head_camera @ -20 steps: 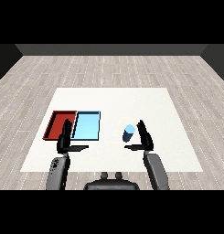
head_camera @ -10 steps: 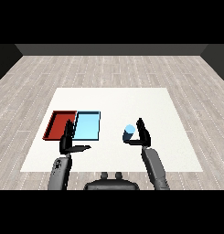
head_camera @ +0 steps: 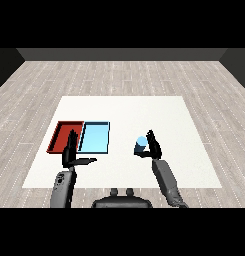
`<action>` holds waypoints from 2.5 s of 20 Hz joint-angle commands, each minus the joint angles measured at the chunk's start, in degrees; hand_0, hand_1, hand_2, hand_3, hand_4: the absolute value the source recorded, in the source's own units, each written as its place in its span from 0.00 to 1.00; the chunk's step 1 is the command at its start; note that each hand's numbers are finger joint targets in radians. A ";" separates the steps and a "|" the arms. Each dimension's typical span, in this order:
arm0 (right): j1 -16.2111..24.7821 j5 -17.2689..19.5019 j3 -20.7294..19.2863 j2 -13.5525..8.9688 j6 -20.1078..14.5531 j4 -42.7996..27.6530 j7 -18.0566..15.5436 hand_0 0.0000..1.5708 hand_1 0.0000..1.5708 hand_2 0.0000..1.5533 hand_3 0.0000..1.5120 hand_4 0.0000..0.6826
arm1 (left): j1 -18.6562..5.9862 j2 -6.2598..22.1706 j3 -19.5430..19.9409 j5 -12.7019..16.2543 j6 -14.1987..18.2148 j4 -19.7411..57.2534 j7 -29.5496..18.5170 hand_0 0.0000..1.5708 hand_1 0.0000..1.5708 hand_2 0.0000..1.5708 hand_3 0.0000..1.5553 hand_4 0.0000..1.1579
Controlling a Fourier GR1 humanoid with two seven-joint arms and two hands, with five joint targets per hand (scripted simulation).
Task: Pick the blue can and put it in the blue box
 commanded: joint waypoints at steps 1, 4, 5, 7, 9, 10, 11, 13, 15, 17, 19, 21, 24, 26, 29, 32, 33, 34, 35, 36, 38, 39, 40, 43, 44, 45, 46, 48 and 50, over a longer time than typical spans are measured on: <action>-2.42 -0.98 -1.42 -0.35 -0.67 -2.35 5.81 0.00 0.00 0.00 0.00 0.00 | 1.74 -0.18 -0.33 -0.67 0.46 -1.92 -0.55 0.00 0.00 0.00 0.00 0.00; -0.23 -1.74 1.03 0.14 -2.98 -2.44 3.67 0.00 0.00 0.00 0.00 0.00 | -0.32 -1.31 -1.05 -2.11 1.35 3.97 -4.44 0.00 0.00 0.00 0.00 0.00; -2.76 -1.99 1.54 0.14 -2.47 3.35 0.17 0.00 0.00 0.00 0.00 0.00 | 3.39 -1.19 -2.34 -1.77 1.39 -4.46 0.92 0.00 0.00 0.00 0.00 0.00; -6.45 -3.57 -0.05 0.15 -1.68 10.33 -2.97 0.00 0.00 0.00 0.00 0.00 | 2.59 0.45 0.97 0.42 -1.13 3.07 -5.22 0.00 0.00 0.00 0.00 0.00; -8.32 -3.47 -1.99 0.15 0.43 13.04 -4.91 0.00 0.00 0.00 0.00 0.00 | -0.91 0.80 1.05 0.24 -0.07 1.04 -0.18 0.00 0.00 0.00 0.00 0.00; -4.06 -3.19 -1.51 0.04 1.88 9.08 -4.26 0.00 0.00 0.00 0.00 0.00 | -4.16 -0.16 0.64 -0.47 1.41 2.64 0.08 0.00 0.00 0.00 0.00 0.00; -7.59 -3.78 -0.67 0.15 -1.17 9.38 -1.48 0.00 0.00 0.00 0.00 0.00 | 0.23 -1.30 -1.17 -1.80 2.19 0.27 -0.95 0.00 0.00 0.00 0.00 0.00; -3.68 -5.64 3.48 0.15 -2.34 4.80 -1.15 0.00 0.00 0.00 0.00 0.00 | 0.58 -2.07 -1.68 -0.59 2.16 -2.45 1.34 0.00 0.00 0.00 0.00 0.00; -9.66 -5.03 -0.54 0.15 -1.21 9.89 0.42 0.00 0.00 0.00 0.00 0.00 | -1.93 0.26 -0.26 -0.50 1.22 -2.45 3.94 0.00 0.00 0.00 0.00 0.00; -6.29 -7.06 4.49 0.15 -4.61 6.75 -1.05 0.00 0.00 0.00 0.00 0.00 | -0.70 0.21 0.01 -0.27 1.10 -2.77 3.09 0.00 0.00 0.00 0.00 0.00; -7.79 -5.23 2.15 0.15 -4.31 9.41 -1.05 0.00 0.00 0.00 0.00 0.00 | 0.37 -1.02 -1.19 -1.69 1.55 -0.51 -0.86 0.00 0.00 0.00 0.00 0.00; -6.38 -8.93 9.02 0.15 -8.53 7.58 -1.43 0.00 0.00 0.00 0.00 0.00 | -4.90 0.83 2.33 0.83 -0.60 7.42 -3.38 0.00 0.00 0.00 0.00 0.00; -2.73 -4.58 3.05 -0.48 -2.26 3.83 -0.39 0.00 0.00 0.00 0.00 0.00 | -0.96 0.00 0.42 -0.33 -0.45 3.98 -4.05 0.00 0.00 0.00 0.00 0.00; -11.23 -9.65 3.22 0.13 -5.73 15.60 -3.83 0.00 0.00 0.00 0.00 0.00 | -0.07 -0.78 -0.14 0.39 0.86 -1.19 1.10 0.00 0.00 0.00 0.00 0.00; -11.29 -3.85 1.34 0.06 -9.37 15.42 -2.91 0.68 0.68 0.79 0.78 0.00 | 2.11 0.89 0.22 1.62 -1.16 -5.69 2.61 0.00 0.00 0.00 0.00 0.00; -10.06 -3.34 1.79 0.13 -13.36 12.91 2.38 0.93 0.93 0.94 0.96 0.79 | 0.84 -0.22 -0.18 0.57 -0.54 -0.97 0.07 0.00 0.00 0.00 0.00 0.00; -13.41 -3.49 0.22 -0.64 -12.36 16.38 1.82 0.93 0.93 0.94 0.96 0.80 | 3.14 -1.66 -1.29 -1.28 0.99 -0.77 -2.79 0.00 0.00 0.00 0.00 0.00; -10.41 -7.19 7.40 0.13 -16.78 12.87 0.20 0.94 0.94 0.94 0.95 0.81 | -1.53 0.60 0.50 0.10 0.24 -1.42 2.13 0.00 0.00 0.00 0.00 0.00; -9.90 -8.46 9.39 0.14 -17.88 13.99 -0.74 0.94 0.94 0.94 0.95 0.81 | -2.45 -0.26 1.33 0.73 -0.41 5.07 -3.49 0.00 0.00 0.00 0.00 0.00; -12.08 -5.47 3.54 0.14 -13.96 15.13 -1.37 0.93 0.93 0.94 0.95 0.79 | 0.23 0.53 0.90 0.55 -1.08 1.37 -2.11 0.00 0.00 0.00 0.00 0.00; -11.42 -10.31 10.10 0.14 -16.31 16.78 -4.31 0.93 0.93 0.93 0.94 0.77 | -0.86 0.40 0.38 -0.22 -0.08 -0.08 -0.25 0.00 0.00 0.00 0.00 0.00; -14.30 -5.91 5.42 0.14 -14.22 18.77 -3.56 0.91 0.91 0.93 0.91 0.74 | 0.34 1.25 1.05 0.67 -0.91 -1.75 1.17 0.00 0.00 0.00 0.00 0.00; -7.95 -4.97 6.59 -0.98 -13.99 7.23 0.89 0.92 0.92 0.93 0.87 0.70 | -0.55 -1.17 -1.64 -2.18 1.89 -1.31 1.11 0.00 0.00 0.00 0.00 0.00; -13.73 -3.68 6.49 -0.57 -16.14 9.12 1.16 0.93 0.93 0.95 0.89 0.66 | 0.69 -1.76 -2.30 -2.22 1.35 -1.43 -0.50 0.00 0.00 0.00 0.00 0.00; -5.77 -1.56 9.78 0.13 -16.98 3.77 -2.54 0.93 0.93 0.95 0.90 0.69 | 0.09 -0.66 -1.09 -0.13 -0.60 -0.83 -0.18 0.00 0.00 0.00 0.00 0.00; -11.84 -1.50 7.59 -1.87 -15.82 7.26 -1.21 0.92 0.92 0.95 0.89 0.70 | -0.35 -1.26 -1.36 -0.79 0.44 -0.65 -0.06 0.00 0.00 0.00 0.00 0.00; -6.88 0.29 11.22 -0.04 -20.59 -2.32 2.99 0.92 0.92 0.95 0.89 0.71 | -0.87 0.99 0.33 0.19 -1.05 -0.46 1.19 0.00 0.00 0.00 0.00 0.00; -9.27 1.80 11.46 0.11 -22.11 0.51 1.41 0.92 0.92 0.95 0.90 0.73 | 2.74 -0.75 -1.60 -0.39 -1.31 -0.85 -2.29 0.00 0.00 0.00 0.00 0.00; -5.96 0.16 11.26 0.10 -18.48 -1.89 -1.26 0.93 0.93 0.95 0.90 0.76 | 0.80 0.81 -1.33 1.27 -3.28 -2.27 2.98 0.00 0.00 0.00 0.00 0.00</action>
